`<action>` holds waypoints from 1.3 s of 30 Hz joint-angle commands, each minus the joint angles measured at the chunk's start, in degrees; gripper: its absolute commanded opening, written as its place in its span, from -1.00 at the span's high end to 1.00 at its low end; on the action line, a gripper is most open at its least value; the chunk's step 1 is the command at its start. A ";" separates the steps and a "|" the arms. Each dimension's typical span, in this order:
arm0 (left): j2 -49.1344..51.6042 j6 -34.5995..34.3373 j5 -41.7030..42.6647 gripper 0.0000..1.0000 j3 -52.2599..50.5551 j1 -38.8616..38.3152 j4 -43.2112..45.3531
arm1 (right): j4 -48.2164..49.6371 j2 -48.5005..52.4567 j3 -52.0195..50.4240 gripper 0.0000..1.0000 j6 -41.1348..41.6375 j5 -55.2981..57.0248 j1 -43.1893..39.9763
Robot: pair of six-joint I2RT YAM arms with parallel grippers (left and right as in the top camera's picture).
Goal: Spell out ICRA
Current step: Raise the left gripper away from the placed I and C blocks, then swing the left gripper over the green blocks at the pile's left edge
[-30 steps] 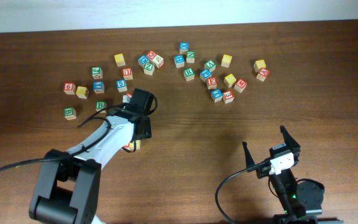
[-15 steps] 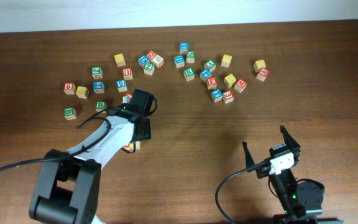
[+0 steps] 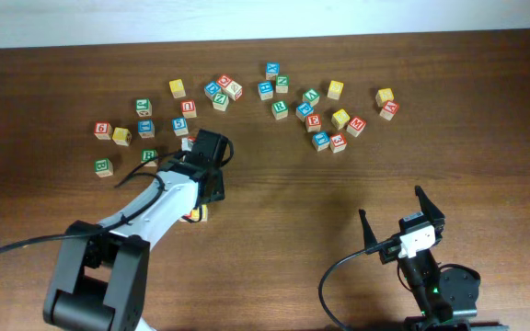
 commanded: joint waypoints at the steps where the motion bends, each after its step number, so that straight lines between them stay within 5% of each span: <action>1: 0.44 -0.70 -3.10 0.91 0.59 1.22 2.47 | -0.26 -0.37 -0.31 -0.97 0.20 -0.72 0.33; 6: 0.44 -0.72 -2.47 0.84 0.61 6.71 5.90 | -0.26 -0.37 -0.31 -0.97 0.20 -0.72 0.33; 10: 0.44 -0.74 -0.44 0.55 0.59 12.81 6.86 | -0.26 -0.37 -0.31 -0.97 0.20 -0.74 0.33; 12: 0.44 -0.72 -0.35 -0.12 0.59 16.20 5.40 | -0.26 -0.37 -0.31 -0.97 0.20 -0.74 0.33; 14: 0.46 -0.70 -0.55 -0.99 0.59 19.50 3.48 | -0.26 -0.37 -0.31 -0.97 0.20 -0.72 0.33; 21: 0.46 -0.70 -0.52 -0.99 0.59 26.38 1.92 | -0.26 -0.37 -0.31 -0.97 0.20 -0.72 0.33; 39: 0.46 -0.70 -0.46 -0.99 0.59 26.62 1.95 | -0.26 -0.37 -0.31 -0.97 0.22 -0.72 0.33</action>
